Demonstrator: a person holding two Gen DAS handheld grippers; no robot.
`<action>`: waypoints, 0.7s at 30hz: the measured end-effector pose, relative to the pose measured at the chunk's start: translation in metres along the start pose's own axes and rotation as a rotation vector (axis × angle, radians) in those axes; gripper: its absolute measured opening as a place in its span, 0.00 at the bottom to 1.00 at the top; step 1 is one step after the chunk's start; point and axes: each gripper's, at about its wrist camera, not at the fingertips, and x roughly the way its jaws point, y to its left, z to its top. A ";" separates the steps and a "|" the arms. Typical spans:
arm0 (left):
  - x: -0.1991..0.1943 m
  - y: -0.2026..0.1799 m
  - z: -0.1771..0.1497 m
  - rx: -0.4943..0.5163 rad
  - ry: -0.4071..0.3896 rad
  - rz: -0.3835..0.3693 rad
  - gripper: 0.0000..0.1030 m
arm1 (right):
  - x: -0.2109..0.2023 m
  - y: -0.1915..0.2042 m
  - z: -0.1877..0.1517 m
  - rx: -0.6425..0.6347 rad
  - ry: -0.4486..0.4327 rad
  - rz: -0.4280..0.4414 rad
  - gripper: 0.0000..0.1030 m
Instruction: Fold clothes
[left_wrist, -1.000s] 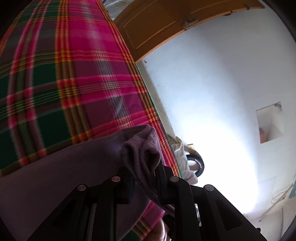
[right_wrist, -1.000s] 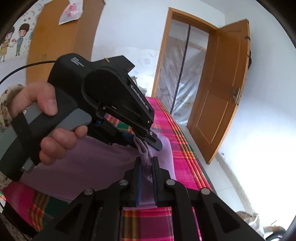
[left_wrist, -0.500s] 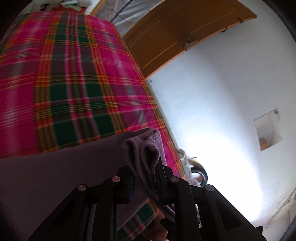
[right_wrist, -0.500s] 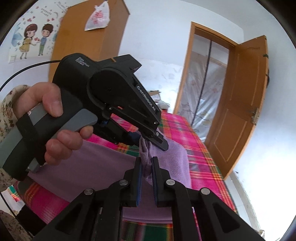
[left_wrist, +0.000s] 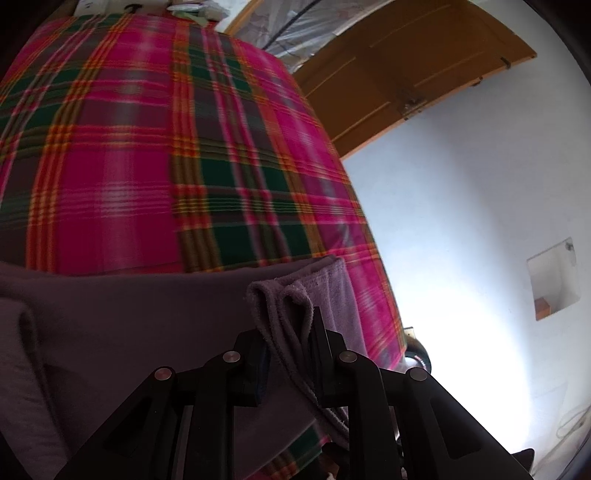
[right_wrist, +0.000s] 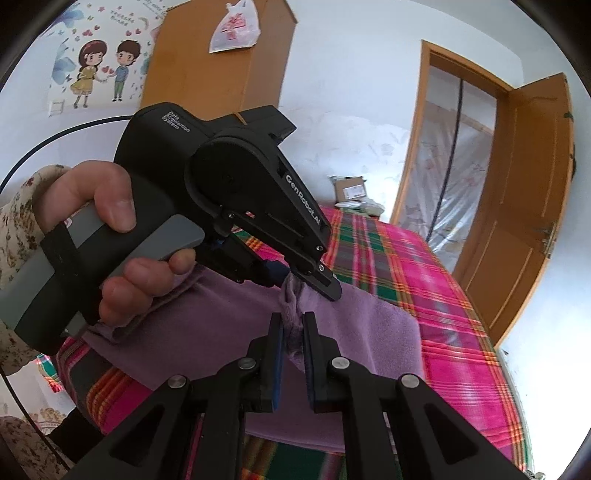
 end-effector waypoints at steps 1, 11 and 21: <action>-0.003 0.003 -0.001 -0.008 -0.002 0.003 0.17 | -0.003 0.009 -0.004 -0.001 0.001 0.009 0.10; 0.016 0.038 0.001 -0.052 -0.006 0.085 0.17 | 0.001 0.048 -0.025 -0.009 0.060 0.079 0.10; 0.016 0.047 -0.002 -0.072 -0.018 0.146 0.20 | 0.019 0.053 -0.040 0.031 0.134 0.143 0.12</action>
